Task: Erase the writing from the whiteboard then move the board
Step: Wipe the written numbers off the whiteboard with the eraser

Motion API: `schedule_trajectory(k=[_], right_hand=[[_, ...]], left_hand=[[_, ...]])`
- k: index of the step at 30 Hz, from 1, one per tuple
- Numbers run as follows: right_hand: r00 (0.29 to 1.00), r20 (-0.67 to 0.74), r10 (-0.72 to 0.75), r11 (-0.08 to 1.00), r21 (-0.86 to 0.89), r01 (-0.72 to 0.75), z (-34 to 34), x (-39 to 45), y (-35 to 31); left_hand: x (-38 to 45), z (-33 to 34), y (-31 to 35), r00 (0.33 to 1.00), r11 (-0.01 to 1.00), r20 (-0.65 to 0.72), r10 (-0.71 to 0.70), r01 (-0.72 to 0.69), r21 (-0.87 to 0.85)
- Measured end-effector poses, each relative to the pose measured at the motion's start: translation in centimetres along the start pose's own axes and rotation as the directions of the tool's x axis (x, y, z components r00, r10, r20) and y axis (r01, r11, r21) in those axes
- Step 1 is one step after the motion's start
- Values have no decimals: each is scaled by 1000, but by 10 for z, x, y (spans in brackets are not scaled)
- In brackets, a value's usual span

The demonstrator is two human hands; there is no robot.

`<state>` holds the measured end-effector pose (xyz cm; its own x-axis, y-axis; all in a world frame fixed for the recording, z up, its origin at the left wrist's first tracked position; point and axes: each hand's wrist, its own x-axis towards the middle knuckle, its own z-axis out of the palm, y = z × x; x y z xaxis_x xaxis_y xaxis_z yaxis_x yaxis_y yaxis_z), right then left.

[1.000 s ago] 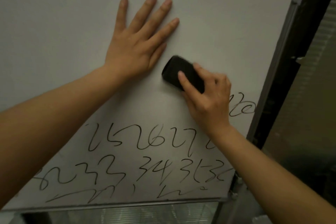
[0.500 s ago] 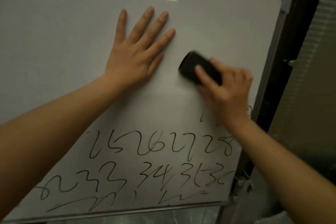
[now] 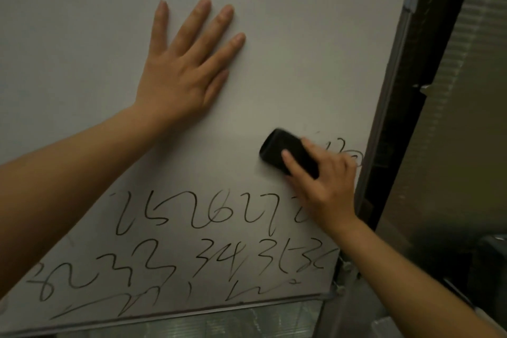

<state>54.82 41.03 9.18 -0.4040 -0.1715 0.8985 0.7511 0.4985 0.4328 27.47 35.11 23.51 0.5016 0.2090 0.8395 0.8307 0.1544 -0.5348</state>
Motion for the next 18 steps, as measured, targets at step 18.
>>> schedule_trajectory(k=[18], right_hand=[[991,-93,92,990,-99,-101,-2,66,67]], left_hand=[[0,-3,4,1000,999,25,-7,8,-32]])
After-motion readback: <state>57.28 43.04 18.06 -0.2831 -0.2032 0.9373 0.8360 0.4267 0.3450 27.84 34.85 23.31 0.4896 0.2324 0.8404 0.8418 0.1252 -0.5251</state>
